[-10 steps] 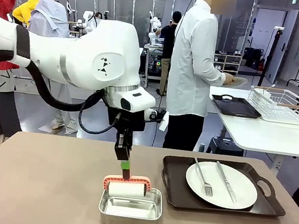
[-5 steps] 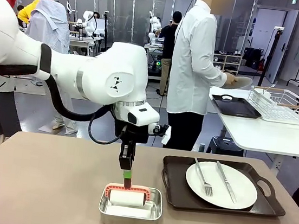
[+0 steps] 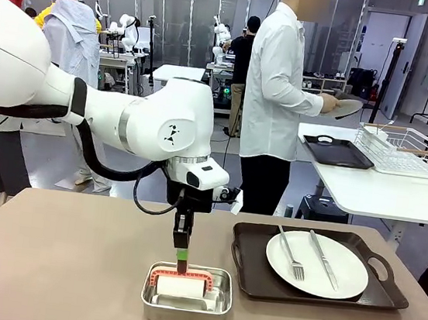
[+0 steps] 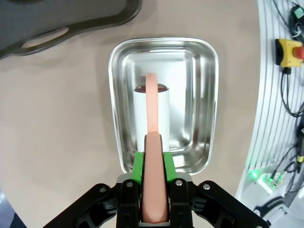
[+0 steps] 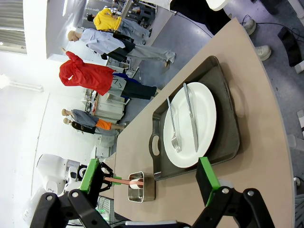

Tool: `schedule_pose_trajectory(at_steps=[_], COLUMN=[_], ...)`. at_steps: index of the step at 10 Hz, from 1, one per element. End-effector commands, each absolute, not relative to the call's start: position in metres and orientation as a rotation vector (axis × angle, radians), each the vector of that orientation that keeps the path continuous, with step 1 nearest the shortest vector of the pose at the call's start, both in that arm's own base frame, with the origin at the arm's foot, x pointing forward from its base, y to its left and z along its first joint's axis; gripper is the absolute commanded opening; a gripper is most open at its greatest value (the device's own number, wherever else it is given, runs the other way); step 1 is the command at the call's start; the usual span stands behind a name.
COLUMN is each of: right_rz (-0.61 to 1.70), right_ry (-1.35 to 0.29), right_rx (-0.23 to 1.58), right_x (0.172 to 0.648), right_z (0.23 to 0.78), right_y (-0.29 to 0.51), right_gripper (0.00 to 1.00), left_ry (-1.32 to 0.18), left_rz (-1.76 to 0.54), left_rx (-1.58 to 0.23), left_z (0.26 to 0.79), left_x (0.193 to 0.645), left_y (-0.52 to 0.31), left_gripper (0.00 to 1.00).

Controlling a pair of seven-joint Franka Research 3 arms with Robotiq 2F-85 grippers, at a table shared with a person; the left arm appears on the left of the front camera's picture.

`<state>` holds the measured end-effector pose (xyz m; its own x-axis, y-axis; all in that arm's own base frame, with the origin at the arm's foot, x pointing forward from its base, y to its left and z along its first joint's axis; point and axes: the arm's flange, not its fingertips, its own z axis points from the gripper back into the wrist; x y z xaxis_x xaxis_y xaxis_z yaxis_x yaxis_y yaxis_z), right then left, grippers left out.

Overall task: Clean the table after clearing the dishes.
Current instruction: Place the Lint Roller back on top of the Airtight Container.

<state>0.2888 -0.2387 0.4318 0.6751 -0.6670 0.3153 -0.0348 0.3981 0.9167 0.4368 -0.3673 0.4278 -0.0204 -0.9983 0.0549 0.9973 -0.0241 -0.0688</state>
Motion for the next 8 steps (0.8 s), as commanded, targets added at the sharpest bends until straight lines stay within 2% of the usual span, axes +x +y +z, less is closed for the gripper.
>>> schedule_pose_trajectory(at_steps=[1, 5, 6, 7, 8], right_rz=[-0.451, -0.451, -0.451, -0.451, -0.451], right_ry=[-0.767, -0.767, -0.767, -0.767, -0.767], right_rx=[1.116, 1.116, 1.116, 1.116, 1.116], right_x=[0.288, 0.288, 0.288, 0.288, 0.288], right_z=[0.435, 0.435, 0.435, 0.435, 0.435], right_y=[-0.239, -0.239, -0.239, -0.239, -0.239], right_gripper=[1.0, 1.0, 1.0, 1.0, 1.0], left_ry=[0.011, 0.026, 0.034, 0.036, 0.029], left_rz=[-1.576, -1.547, -1.537, -1.529, -1.531], left_rx=[-0.041, -0.013, -0.021, -0.022, -0.026], left_z=[0.428, 0.415, 0.411, 0.409, 0.411], left_x=[0.448, 0.469, 0.471, 0.472, 0.472], left_y=[-0.375, -0.375, -0.373, -0.371, -0.37], left_gripper=[0.2, 0.2, 0.23, 0.36, 0.6])
